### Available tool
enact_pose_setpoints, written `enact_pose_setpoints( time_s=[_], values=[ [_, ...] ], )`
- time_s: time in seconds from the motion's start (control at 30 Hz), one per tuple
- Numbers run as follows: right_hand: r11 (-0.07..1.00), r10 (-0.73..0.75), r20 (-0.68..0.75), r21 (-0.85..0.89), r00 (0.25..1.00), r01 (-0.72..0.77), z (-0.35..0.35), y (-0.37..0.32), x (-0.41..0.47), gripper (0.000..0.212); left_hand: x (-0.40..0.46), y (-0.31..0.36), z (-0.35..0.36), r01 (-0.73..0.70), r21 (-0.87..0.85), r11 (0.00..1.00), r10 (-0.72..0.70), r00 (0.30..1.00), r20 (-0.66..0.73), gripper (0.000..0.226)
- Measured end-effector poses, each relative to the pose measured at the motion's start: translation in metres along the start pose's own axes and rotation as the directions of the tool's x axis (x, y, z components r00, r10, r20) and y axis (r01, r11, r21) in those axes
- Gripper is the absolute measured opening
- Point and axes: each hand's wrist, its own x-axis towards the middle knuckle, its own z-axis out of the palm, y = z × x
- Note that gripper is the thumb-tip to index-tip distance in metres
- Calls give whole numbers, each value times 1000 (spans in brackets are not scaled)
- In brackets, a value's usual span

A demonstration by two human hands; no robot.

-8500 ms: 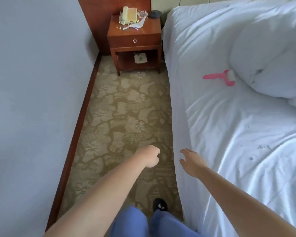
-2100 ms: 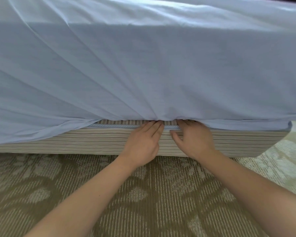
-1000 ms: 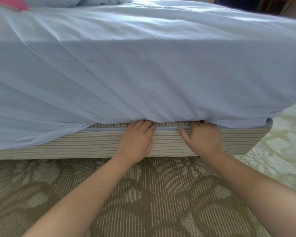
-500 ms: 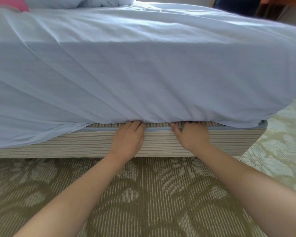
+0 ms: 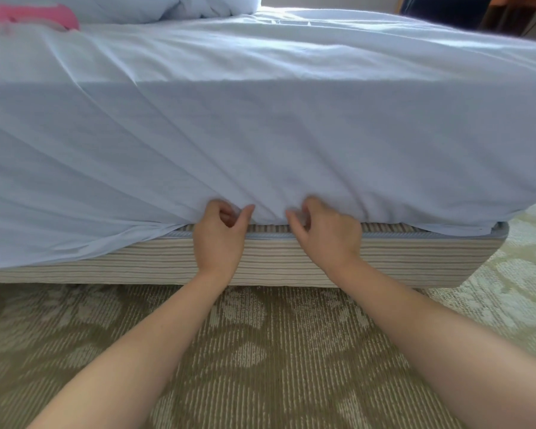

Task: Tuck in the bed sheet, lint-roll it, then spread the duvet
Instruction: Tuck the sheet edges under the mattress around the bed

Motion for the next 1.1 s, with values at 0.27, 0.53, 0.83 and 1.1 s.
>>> enact_pose_setpoints(
  time_s=[0.27, 0.53, 0.83, 1.1],
  values=[
    [997, -47, -88, -66, 995, 41, 11, -36, 19, 32, 25, 14, -12, 53, -207, 977, -57, 998, -11, 28],
    [987, -44, -89, 148, 995, 57, 26, -45, -7, 13, 17, -15, -40, -175, -76, 982, 184, 972, 143, 32],
    [890, -424, 78, 219, 902, 399, 38, -65, -7, 33, 24, -46, -55, -189, 234, 954, 154, 975, 161, 12],
    [866, -497, 467, 214, 731, 452, 49, -99, -3, 59, 30, -91, -98, -306, 730, 611, 234, 951, 203, 47]
  ],
)
